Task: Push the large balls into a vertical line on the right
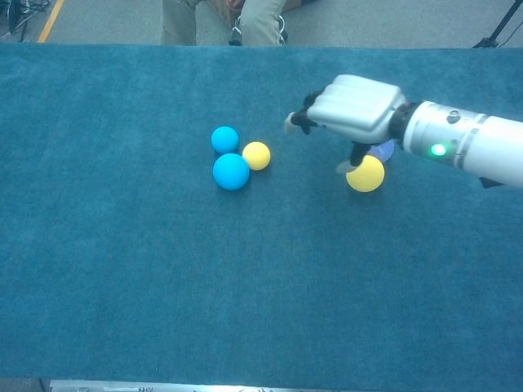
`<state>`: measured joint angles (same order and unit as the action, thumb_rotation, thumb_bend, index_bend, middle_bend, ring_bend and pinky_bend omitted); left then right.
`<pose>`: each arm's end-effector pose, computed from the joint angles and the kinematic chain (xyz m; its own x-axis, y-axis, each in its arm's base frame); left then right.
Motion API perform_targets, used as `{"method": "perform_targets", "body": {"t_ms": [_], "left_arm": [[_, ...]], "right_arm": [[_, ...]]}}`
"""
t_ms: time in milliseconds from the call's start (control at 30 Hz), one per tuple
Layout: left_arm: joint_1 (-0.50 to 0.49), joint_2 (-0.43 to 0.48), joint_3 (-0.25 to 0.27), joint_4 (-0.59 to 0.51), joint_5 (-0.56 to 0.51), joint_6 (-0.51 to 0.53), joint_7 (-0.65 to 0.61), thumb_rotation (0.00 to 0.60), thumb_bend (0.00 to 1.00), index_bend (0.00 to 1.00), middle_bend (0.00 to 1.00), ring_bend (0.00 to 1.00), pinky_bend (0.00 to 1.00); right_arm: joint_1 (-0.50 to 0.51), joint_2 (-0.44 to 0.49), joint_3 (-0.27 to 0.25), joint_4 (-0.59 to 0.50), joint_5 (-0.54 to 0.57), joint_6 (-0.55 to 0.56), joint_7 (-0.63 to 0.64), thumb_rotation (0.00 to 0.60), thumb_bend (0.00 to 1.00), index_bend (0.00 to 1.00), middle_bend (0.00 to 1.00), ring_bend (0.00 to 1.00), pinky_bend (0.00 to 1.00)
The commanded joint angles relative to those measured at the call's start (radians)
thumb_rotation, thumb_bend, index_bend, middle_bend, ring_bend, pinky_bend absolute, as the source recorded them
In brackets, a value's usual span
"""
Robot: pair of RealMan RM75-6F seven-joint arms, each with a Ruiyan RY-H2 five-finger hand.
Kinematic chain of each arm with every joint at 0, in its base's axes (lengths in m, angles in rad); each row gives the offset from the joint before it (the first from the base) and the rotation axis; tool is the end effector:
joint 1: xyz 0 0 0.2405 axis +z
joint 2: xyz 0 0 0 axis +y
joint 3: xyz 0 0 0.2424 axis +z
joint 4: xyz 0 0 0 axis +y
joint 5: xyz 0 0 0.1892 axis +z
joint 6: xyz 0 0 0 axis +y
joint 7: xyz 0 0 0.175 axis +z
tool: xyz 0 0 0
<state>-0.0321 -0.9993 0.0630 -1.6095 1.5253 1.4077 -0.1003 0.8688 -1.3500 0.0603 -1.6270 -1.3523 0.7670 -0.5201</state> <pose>-0.3216 0.1689 0.1794 0.4066 0.2051 0.8903 0.9053 0.0410 -0.4229 -0.0968 -0.3273 -0.0055 0.8109 -0.0926 0.5779 -0.4418 -0.7444 0.5007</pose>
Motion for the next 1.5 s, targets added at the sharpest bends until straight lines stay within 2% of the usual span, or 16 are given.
{"method": "perform_targets", "body": {"t_ms": [33,300,600,900,1233,1367,1500], "left_arm": [[0.002,0.004,0.001,-0.005,0.0,0.002,0.003,0.6,0.4,0.32,0.17,0.24,0.27],[0.015,0.01,0.004,-0.012,-0.002,0.019,0.007,0.6,0.4,0.32,0.17,0.24,0.27],[0.029,0.018,0.007,-0.013,-0.006,0.033,0.0,0.6,0.4,0.32,0.17,0.24,0.27],[0.034,0.017,0.005,0.0,-0.01,0.033,-0.016,0.6,0.4,0.32,0.17,0.24,0.27],[0.034,0.012,0.005,0.014,-0.009,0.028,-0.033,0.6,0.4,0.32,0.17,0.24,0.27],[0.036,0.008,0.006,0.021,-0.004,0.031,-0.041,0.6,0.4,0.32,0.17,0.24,0.27],[0.041,0.008,0.006,0.031,-0.006,0.037,-0.053,0.6,0.4,0.32,0.17,0.24,0.27]], "right_arm": [[0.03,-0.034,0.019,0.008,0.006,-0.02,-0.011,0.6,0.09,0.24,0.37,0.22,0.33],[0.107,-0.158,0.056,0.095,0.068,-0.058,-0.089,0.6,0.0,0.24,0.36,0.21,0.33],[0.183,-0.281,0.076,0.18,0.135,-0.076,-0.172,0.6,0.0,0.24,0.35,0.21,0.32],[0.227,-0.343,0.074,0.237,0.201,-0.082,-0.217,0.6,0.0,0.23,0.33,0.2,0.32],[0.254,-0.396,0.047,0.278,0.253,-0.065,-0.278,0.6,0.0,0.23,0.33,0.19,0.32],[0.255,-0.424,0.037,0.298,0.248,-0.037,-0.291,0.6,0.0,0.35,0.36,0.2,0.32],[0.246,-0.441,0.032,0.314,0.226,-0.008,-0.276,0.6,0.02,0.42,0.43,0.24,0.32]]}}
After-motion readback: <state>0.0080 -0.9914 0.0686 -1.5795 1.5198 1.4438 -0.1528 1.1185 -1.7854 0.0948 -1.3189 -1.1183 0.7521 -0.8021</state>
